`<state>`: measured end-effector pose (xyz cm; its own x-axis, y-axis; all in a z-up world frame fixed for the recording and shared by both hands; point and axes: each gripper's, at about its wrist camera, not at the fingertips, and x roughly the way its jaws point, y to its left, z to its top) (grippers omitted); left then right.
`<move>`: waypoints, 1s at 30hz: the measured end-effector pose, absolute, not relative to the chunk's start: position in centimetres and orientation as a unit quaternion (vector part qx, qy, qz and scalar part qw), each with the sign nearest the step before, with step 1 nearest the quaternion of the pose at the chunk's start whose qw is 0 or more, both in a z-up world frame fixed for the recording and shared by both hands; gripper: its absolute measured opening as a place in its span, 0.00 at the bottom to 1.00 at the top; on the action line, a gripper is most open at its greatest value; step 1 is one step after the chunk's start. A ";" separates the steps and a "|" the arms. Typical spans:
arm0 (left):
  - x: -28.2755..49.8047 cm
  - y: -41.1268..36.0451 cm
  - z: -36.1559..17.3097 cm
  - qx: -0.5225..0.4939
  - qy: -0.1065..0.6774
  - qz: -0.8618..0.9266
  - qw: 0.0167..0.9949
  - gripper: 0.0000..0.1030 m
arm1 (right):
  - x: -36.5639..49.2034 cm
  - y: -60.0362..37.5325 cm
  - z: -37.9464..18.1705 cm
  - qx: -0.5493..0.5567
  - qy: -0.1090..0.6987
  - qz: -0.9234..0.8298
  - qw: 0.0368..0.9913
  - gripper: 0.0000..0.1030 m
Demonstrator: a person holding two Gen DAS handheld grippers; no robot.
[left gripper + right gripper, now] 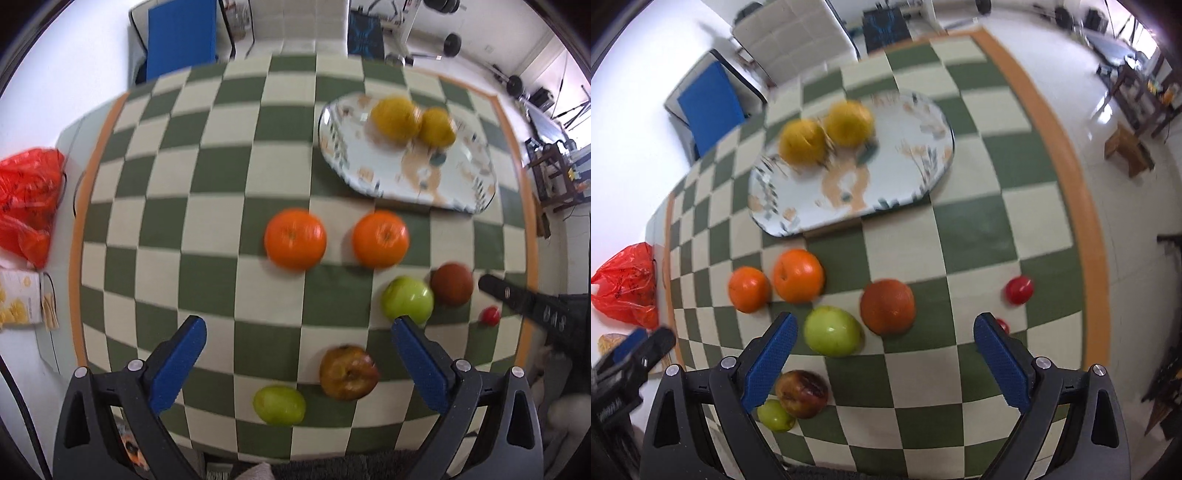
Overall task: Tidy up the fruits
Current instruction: 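Lift both grippers back from the plate toward the remaining fruits, then grasp the dark red orange with the right gripper while the left grasps the red-brown apple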
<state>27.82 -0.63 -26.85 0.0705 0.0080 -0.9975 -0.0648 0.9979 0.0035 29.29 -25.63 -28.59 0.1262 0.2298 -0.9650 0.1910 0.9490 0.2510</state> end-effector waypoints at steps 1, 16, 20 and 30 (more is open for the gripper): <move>27.4 -0.7 -27.7 -0.023 0.691 0.023 0.722 1.00 | 29.4 -25.8 -30.1 0.166 0.669 0.014 0.724 0.95; 24.7 -4.6 -35.0 0.011 0.768 -0.037 0.639 1.00 | 29.3 -25.1 -38.8 0.200 0.706 0.028 0.678 0.56; 24.4 -5.5 -37.0 0.005 0.781 -0.050 0.623 1.00 | 26.4 -26.1 -38.2 0.197 0.713 0.031 0.672 0.56; 23.8 -8.1 -39.0 0.086 0.770 -0.071 0.628 0.62 | 21.6 -26.7 -39.7 0.204 0.730 0.030 0.652 0.56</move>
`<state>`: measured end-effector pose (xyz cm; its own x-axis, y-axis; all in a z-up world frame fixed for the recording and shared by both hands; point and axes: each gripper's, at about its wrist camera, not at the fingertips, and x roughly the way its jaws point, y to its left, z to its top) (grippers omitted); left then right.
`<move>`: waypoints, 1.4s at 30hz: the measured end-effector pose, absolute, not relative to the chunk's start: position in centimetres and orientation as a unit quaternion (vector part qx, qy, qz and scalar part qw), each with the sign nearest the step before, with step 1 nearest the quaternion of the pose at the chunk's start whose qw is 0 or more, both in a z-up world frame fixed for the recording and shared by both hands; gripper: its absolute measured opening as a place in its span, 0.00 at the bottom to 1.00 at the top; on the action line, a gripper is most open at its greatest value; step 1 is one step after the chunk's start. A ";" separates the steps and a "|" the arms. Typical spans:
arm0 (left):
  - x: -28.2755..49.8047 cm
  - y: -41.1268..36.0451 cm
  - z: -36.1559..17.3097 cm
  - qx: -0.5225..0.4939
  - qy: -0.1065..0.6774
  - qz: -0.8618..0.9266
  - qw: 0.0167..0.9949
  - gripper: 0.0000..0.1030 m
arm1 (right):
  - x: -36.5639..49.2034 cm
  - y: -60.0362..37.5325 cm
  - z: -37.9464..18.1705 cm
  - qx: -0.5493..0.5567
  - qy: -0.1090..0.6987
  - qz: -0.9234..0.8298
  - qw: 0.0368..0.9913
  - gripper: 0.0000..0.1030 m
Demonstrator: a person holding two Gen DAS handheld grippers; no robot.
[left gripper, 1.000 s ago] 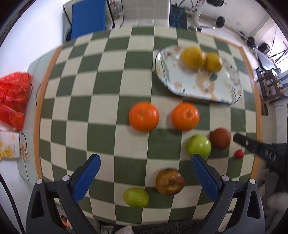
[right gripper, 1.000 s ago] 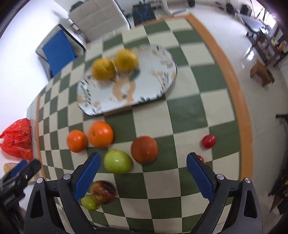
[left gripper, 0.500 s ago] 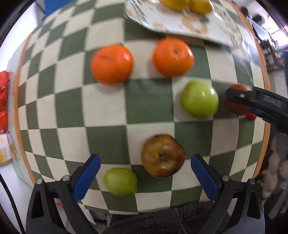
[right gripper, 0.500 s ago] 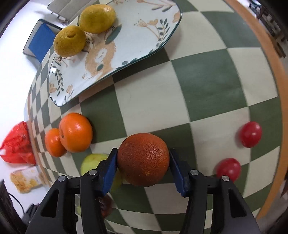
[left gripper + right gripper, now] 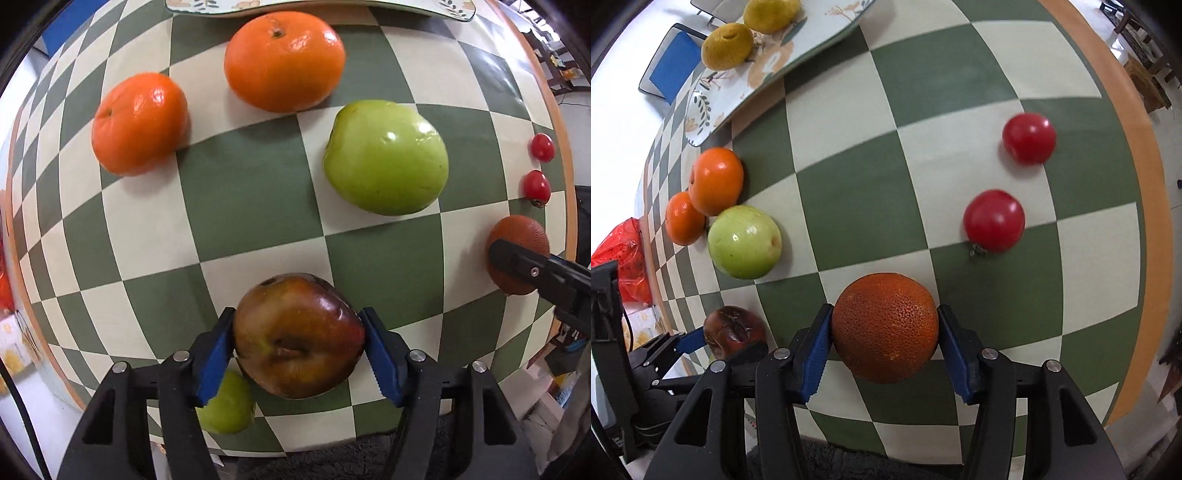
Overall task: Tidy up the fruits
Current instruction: 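Grasp the dark red orange with the right gripper while the left grasps the red-brown apple, then place the dark red orange and red-brown apple on the plate beside the oranges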
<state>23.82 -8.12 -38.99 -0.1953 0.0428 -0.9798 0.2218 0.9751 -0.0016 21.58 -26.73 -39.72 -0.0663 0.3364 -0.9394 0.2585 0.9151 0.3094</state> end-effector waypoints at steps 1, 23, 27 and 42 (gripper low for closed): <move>23.9 -8.0 -39.0 0.088 0.768 -0.070 0.631 0.62 | 21.3 -26.8 -40.0 0.206 0.730 0.028 0.651 0.56; 24.4 -6.2 -34.1 0.033 0.732 -0.072 0.677 0.62 | 22.5 -26.2 -39.8 0.190 0.734 0.037 0.652 0.55; 27.1 -5.8 -29.8 -0.011 0.706 -0.091 0.702 0.62 | 23.8 -26.4 -37.1 0.215 0.713 0.057 0.665 0.55; 47.2 -1.8 -31.6 -0.076 0.717 -0.012 0.693 0.62 | 42.9 -28.5 -32.5 0.200 0.646 0.046 0.736 0.55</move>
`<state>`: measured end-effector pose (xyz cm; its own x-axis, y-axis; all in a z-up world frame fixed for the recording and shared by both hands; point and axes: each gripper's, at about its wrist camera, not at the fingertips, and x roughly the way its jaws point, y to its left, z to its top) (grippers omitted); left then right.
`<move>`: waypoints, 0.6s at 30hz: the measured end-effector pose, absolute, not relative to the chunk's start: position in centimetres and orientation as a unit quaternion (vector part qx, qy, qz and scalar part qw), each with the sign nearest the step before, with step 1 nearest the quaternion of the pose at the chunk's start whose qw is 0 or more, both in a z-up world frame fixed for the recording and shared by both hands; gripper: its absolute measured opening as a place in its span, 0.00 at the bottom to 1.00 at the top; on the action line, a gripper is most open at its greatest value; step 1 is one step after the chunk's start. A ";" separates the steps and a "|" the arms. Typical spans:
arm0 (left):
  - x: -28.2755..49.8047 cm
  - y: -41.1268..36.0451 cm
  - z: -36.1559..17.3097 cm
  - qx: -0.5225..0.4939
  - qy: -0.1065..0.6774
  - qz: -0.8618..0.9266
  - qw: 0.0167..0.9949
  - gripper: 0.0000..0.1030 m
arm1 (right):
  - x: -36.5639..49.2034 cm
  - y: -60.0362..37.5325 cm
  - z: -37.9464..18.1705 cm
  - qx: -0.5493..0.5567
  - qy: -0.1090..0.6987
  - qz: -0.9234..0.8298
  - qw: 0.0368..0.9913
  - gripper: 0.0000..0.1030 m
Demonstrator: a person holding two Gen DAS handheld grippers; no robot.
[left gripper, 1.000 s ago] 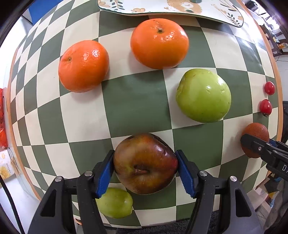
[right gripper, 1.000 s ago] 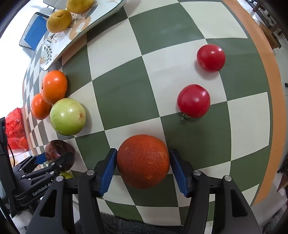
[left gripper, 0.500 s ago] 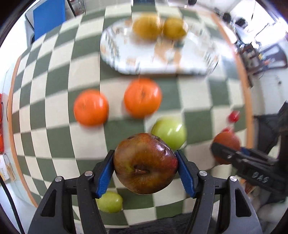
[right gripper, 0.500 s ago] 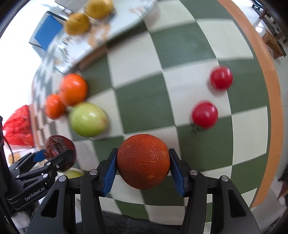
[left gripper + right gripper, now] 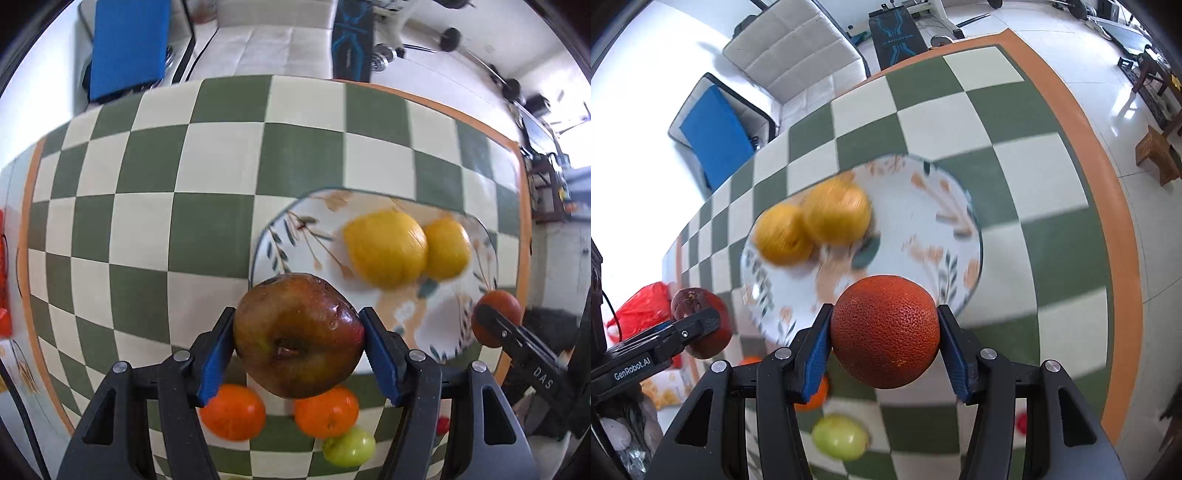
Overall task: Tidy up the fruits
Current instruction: 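Place the dark red orange and red-brown apple on the plate beside the oranges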
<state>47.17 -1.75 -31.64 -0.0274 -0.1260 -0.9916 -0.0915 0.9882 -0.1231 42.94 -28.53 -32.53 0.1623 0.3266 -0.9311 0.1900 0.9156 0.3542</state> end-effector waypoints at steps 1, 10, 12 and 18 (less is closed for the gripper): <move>47.8 -1.4 -32.1 -0.084 0.719 -0.010 0.690 0.62 | 43.9 -28.6 -33.1 0.196 0.648 0.043 0.735 0.55; 49.6 -1.3 -34.6 -0.087 0.736 -0.012 0.671 0.62 | 48.5 -28.0 -36.9 0.150 0.665 0.061 0.729 0.55; 49.6 -1.2 -35.2 -0.094 0.742 -0.014 0.664 0.63 | 48.7 -27.8 -37.3 0.141 0.669 0.063 0.727 0.56; 49.6 -1.2 -35.9 -0.089 0.746 -0.017 0.660 0.63 | 48.8 -27.2 -37.9 0.130 0.677 0.065 0.722 0.57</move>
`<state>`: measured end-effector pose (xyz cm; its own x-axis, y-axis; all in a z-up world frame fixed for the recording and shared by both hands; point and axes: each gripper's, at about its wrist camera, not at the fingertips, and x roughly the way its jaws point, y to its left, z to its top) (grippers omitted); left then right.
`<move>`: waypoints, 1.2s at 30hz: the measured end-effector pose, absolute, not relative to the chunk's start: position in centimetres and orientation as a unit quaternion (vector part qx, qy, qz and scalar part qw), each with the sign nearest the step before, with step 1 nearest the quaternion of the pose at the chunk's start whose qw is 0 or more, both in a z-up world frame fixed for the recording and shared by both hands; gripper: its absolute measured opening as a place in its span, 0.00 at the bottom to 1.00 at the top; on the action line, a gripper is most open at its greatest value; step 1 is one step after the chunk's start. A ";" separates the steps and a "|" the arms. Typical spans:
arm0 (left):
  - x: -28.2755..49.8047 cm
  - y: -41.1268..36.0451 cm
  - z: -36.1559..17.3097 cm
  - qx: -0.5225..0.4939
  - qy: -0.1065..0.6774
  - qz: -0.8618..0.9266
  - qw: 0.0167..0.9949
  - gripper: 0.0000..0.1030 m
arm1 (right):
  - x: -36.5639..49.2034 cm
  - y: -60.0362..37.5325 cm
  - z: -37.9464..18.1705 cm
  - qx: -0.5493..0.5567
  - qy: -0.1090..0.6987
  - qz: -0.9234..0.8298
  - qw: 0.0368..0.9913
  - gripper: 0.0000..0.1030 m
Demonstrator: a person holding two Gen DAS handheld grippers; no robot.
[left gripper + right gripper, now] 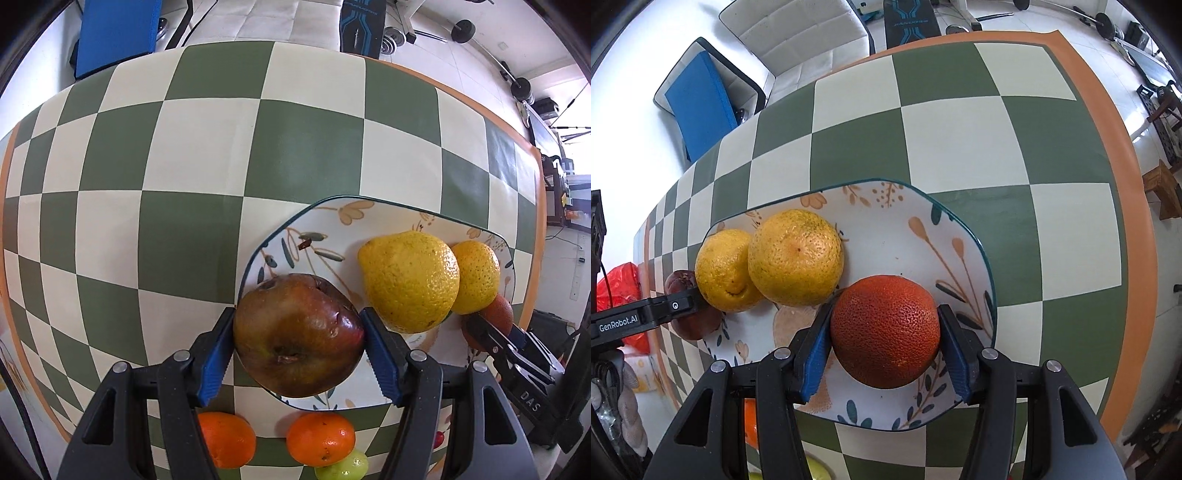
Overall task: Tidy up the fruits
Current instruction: 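Place the dark red orange and red-brown apple on the plate beside the oranges, then withdraw both grippers and reach toward the two green apples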
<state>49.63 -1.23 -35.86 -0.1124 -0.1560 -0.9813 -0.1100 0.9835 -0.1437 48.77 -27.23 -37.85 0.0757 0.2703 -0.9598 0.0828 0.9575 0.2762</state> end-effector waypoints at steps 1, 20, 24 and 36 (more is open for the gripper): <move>49.7 -1.3 -35.9 -0.086 0.746 -0.017 0.660 0.63 | 48.7 -27.2 -37.9 0.129 0.678 0.066 0.721 0.61; 45.1 -2.0 -29.6 -0.048 0.690 0.013 0.722 0.84 | 43.6 -26.6 -32.6 0.073 0.662 -0.001 0.746 0.94; 41.5 -2.6 -27.4 -0.028 0.667 0.012 0.744 0.84 | 41.1 -26.3 -30.5 0.064 0.649 -0.008 0.758 0.94; 34.0 -3.1 -20.2 -0.015 0.589 0.001 0.808 0.84 | 34.0 -25.1 -23.3 0.040 0.597 -0.007 0.802 0.94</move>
